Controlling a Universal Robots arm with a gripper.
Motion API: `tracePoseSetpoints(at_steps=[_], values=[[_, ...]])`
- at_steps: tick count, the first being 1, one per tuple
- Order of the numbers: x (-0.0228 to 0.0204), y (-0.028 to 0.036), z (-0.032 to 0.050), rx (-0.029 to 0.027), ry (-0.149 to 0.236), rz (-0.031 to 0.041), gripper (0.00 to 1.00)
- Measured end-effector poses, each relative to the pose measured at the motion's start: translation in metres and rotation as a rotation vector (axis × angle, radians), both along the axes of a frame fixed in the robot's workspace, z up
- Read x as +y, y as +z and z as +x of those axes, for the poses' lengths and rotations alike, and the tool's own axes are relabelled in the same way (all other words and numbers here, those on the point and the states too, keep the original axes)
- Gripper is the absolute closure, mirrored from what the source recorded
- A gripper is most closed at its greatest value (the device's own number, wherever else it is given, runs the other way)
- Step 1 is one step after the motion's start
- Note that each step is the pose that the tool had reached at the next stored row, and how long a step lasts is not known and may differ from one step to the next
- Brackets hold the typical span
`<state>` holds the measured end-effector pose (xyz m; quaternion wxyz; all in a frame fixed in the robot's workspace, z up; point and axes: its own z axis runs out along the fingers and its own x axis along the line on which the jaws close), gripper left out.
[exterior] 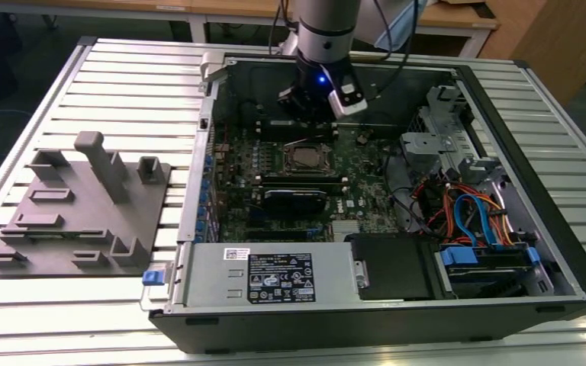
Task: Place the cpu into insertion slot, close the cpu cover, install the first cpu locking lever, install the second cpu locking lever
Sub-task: 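Install the first cpu locking lever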
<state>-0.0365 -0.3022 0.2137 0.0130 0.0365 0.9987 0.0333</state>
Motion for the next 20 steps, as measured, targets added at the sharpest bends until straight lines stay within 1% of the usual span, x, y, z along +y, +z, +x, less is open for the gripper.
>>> tracePoseSetpoints(at_steps=[13, 20], values=[[0.0, -0.0051, 0.0051, 0.0, -0.001, 0.0001, 0.9], [0.0, -0.0105, 0.007, -0.0001, -0.001, 0.0001, 0.9]])
